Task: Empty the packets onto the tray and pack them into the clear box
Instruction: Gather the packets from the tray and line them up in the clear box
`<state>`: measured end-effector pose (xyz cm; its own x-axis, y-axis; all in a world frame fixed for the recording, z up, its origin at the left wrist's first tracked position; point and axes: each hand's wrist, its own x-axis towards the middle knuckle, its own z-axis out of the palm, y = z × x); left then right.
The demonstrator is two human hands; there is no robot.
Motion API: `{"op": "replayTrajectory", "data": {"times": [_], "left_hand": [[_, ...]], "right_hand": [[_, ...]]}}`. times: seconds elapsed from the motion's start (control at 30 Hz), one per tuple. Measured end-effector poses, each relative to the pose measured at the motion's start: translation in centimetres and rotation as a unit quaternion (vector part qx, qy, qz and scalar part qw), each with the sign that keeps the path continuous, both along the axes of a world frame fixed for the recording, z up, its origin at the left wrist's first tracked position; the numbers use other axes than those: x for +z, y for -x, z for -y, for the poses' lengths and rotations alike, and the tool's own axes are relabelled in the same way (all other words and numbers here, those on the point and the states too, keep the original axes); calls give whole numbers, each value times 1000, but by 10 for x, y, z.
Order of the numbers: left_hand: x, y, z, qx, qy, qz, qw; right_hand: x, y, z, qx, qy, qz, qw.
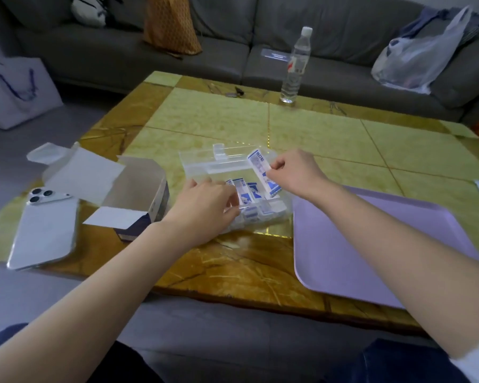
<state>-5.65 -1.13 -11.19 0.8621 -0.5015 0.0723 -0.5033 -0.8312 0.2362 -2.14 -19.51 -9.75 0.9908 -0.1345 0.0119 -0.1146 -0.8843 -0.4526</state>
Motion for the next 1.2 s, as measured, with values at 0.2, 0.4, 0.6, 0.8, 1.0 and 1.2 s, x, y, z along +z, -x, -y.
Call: {"op": "replayTrajectory", "data": {"times": [0.2,0.4,0.6,0.8,1.0,1.2], "left_hand": [[-4,-3,-2,2,36,3,999],[-6,-4,-1,11,63,-8,998],[-4,-6,0,15,66,-19,998],[-4,-7,1,18,66,-27,997],[-4,-6,1,19,65,-26,997],[-3,-6,1,18,61,-25,998]], "right_hand": [[-23,-25,-8,-24,83,-105,991],[-27,-30,-9,-1,140,-126,982],[-29,-37,-9,3,158,-189,969],[-36,-39,-8,7,181,-200,963],[-37,-39,-11,6,165,-185,969],[-36,-38,-13,-2,138,-165,977]]}}
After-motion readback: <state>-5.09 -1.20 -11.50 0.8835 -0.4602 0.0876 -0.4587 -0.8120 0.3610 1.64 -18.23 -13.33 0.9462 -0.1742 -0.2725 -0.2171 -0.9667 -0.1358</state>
